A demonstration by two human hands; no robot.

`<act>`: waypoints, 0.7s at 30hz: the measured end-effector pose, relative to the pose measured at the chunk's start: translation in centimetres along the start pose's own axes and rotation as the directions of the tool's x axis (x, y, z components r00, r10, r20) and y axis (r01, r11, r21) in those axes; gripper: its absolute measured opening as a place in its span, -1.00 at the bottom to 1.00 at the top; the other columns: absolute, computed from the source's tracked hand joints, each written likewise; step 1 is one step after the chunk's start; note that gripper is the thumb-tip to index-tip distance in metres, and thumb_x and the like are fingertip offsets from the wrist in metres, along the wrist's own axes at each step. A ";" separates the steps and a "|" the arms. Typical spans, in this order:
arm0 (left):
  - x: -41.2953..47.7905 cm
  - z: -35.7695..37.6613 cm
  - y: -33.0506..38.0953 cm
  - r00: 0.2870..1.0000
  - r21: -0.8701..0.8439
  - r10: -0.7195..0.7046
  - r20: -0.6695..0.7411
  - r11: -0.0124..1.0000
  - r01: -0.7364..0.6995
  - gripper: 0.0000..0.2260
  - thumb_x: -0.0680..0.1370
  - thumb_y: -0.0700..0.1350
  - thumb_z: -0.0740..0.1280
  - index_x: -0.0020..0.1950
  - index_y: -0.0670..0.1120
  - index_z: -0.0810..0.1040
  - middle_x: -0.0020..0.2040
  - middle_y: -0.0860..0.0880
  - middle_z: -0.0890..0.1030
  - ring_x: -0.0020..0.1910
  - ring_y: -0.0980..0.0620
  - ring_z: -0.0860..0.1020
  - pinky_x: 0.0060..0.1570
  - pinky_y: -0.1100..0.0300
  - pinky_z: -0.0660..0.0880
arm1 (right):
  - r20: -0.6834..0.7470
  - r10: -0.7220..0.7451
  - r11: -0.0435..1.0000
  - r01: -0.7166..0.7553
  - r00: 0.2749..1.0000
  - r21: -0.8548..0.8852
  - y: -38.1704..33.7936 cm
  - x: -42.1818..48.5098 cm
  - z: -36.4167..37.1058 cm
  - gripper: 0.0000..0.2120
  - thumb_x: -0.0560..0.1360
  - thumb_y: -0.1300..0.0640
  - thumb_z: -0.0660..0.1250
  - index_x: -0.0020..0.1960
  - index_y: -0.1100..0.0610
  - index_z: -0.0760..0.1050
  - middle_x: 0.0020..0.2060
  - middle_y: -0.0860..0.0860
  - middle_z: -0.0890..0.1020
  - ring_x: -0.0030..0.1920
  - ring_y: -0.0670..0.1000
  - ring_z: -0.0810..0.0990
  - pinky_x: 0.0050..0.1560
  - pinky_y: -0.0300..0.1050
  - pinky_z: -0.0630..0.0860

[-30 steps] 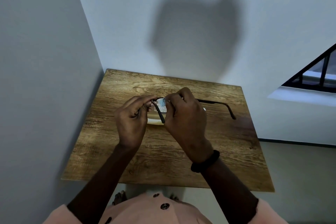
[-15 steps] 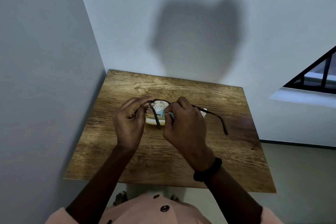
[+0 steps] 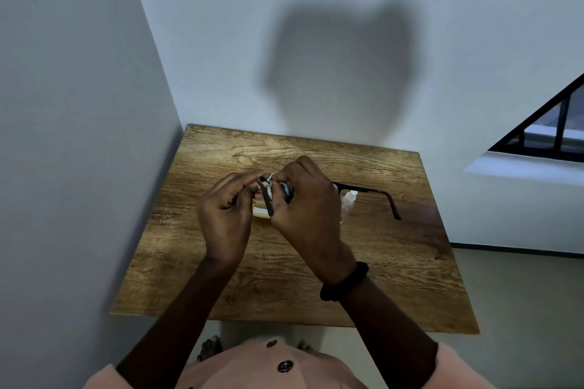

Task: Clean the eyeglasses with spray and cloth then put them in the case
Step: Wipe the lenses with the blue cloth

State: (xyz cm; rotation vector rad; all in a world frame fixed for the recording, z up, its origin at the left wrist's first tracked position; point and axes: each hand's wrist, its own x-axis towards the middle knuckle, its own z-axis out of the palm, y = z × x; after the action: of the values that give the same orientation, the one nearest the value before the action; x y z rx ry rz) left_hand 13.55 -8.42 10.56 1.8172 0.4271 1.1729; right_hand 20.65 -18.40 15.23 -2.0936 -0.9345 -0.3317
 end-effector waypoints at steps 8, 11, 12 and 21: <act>0.2 -0.4 -0.5 1.000 -0.039 -0.013 -0.001 0.999 0.013 -0.82 0.60 -0.41 0.33 0.11 -0.29 0.70 -0.03 -0.11 0.72 -0.01 0.01 0.71 0.01 0.17 0.62 | 0.084 -0.001 0.999 -0.003 0.996 0.050 0.3 -0.7 0.2 -0.94 0.47 0.17 0.40 -0.16 0.11 0.63 -0.20 -0.04 0.52 -0.33 -0.02 0.51 -0.42 -0.07 0.48; 0.2 -0.5 -0.5 1.000 -0.048 -0.008 0.022 0.999 0.009 -0.81 0.60 -0.40 0.32 0.11 -0.28 0.70 -0.02 -0.12 0.72 0.01 -0.02 0.71 0.02 0.12 0.62 | 0.145 -0.028 1.000 0.028 0.989 -0.002 0.4 -1.4 0.3 -0.90 0.49 0.15 0.37 -0.15 0.11 0.65 -0.18 -0.02 0.53 -0.36 0.04 0.51 -0.42 0.00 0.50; 0.2 -0.5 -0.6 1.000 -0.045 -0.008 0.027 0.999 0.009 -0.80 0.60 -0.42 0.32 0.11 -0.26 0.70 -0.02 -0.11 0.72 0.01 -0.02 0.70 0.02 0.11 0.62 | 0.163 -0.039 0.998 0.047 0.986 -0.042 0.3 -1.6 0.1 -0.90 0.49 0.15 0.36 -0.16 0.12 0.64 -0.17 -0.01 0.53 -0.36 0.06 0.51 -0.42 -0.01 0.51; 0.4 -0.5 -0.5 0.999 0.033 0.031 0.026 0.999 -0.032 -0.78 0.57 -0.45 0.36 0.10 -0.23 0.71 -0.04 -0.07 0.71 0.01 0.11 0.69 0.02 0.26 0.58 | 0.112 0.041 0.963 -0.009 0.993 -0.270 0.8 -1.4 -0.8 -0.94 0.47 0.13 0.42 -0.13 0.12 0.64 -0.15 -0.03 0.57 -0.39 0.02 0.54 -0.49 -0.18 0.43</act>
State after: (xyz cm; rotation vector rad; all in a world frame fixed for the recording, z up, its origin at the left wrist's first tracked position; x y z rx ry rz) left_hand 13.38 -7.61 10.43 1.8726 0.4068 1.1688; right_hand 20.35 -20.04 14.59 -2.3940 -0.9752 -0.3418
